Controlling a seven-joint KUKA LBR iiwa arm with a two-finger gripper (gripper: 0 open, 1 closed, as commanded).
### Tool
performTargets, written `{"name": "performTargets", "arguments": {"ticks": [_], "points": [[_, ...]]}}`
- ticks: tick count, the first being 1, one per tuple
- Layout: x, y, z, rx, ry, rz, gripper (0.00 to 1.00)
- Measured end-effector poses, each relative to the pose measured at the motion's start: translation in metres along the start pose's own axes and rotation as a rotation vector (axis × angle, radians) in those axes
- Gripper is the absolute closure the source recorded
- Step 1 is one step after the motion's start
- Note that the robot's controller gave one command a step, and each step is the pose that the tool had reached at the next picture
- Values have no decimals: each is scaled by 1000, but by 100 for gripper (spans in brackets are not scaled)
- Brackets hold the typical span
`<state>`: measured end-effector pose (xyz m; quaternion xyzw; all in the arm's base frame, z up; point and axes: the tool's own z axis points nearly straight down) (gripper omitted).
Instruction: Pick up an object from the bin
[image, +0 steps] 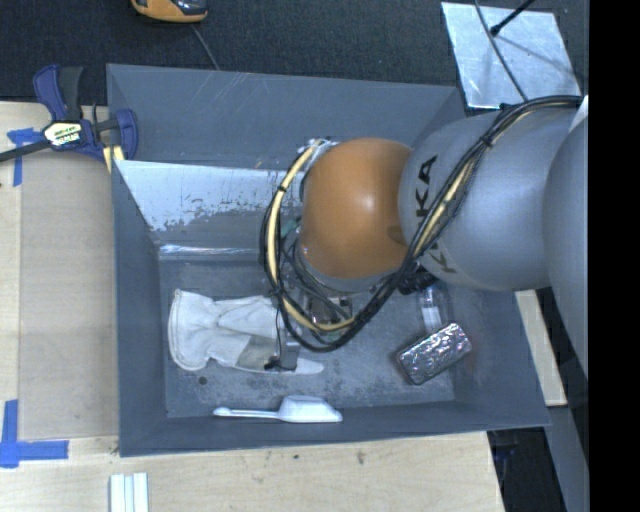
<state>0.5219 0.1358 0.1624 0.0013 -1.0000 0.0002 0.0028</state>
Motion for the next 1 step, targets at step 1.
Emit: {"name": "performTargets", "arguments": {"ticks": [1], "points": [[-2, 0, -4, -1, -8, 2, 0]]}}
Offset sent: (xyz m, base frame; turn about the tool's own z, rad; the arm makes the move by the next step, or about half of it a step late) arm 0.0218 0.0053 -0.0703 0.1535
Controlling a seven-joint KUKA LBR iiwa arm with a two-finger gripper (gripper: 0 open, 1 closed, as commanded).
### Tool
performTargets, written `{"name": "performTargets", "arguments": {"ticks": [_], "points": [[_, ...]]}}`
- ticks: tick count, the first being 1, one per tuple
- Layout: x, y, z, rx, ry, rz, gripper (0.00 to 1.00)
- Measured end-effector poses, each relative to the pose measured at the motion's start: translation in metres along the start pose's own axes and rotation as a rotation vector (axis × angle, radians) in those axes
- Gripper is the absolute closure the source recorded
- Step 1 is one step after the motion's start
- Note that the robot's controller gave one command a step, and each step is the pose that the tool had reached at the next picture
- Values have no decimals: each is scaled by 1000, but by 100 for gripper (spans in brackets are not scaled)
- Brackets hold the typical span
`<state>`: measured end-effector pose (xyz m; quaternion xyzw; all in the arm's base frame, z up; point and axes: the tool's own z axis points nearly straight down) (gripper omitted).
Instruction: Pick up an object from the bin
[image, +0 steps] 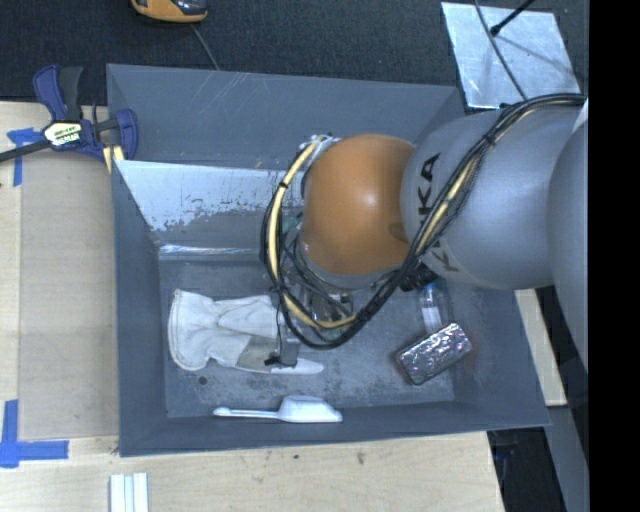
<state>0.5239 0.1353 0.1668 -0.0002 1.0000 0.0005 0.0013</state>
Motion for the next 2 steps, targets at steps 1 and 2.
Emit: {"name": "performTargets", "arguments": {"ticks": [1, 2], "points": [[-11, 2, 32, -1, -5, 71, 0], [-59, 4, 95, 0, 2, 5, 100]]}}
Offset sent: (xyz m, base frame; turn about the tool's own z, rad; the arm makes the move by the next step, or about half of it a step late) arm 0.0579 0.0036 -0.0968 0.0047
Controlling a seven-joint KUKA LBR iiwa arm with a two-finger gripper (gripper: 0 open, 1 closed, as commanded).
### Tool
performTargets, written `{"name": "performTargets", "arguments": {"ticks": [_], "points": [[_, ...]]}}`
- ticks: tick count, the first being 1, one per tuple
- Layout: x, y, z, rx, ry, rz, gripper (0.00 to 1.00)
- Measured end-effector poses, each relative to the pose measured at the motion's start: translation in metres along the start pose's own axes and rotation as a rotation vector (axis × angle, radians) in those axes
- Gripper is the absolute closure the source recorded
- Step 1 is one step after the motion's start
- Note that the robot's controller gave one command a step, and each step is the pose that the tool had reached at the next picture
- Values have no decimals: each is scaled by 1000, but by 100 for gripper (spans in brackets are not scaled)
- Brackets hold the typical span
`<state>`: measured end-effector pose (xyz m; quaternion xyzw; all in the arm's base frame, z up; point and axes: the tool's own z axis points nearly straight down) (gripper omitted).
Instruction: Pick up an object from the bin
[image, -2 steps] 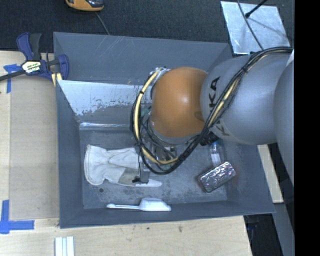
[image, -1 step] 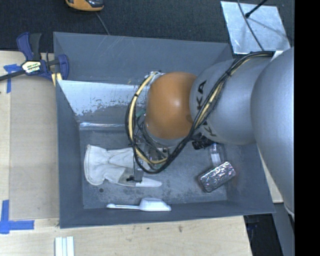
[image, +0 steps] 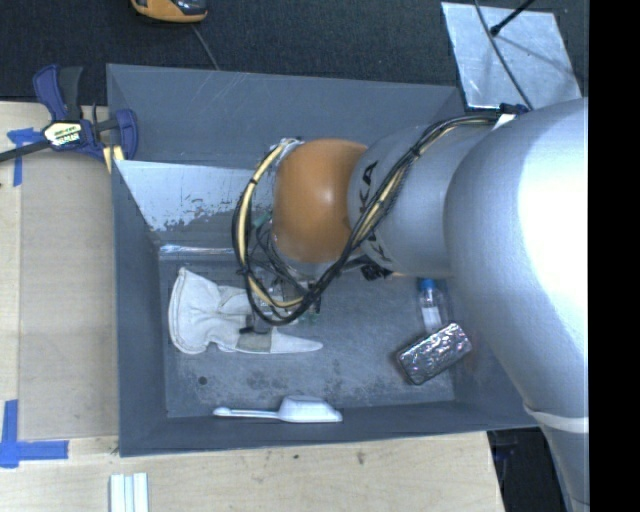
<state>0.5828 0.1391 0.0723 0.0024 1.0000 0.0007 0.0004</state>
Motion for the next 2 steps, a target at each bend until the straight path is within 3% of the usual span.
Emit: {"name": "performTargets", "arguments": {"ticks": [1, 2], "points": [[0, 0, 0, 0, 0, 0, 100], [28, 0, -182, -1, -9, -6, 100]]}}
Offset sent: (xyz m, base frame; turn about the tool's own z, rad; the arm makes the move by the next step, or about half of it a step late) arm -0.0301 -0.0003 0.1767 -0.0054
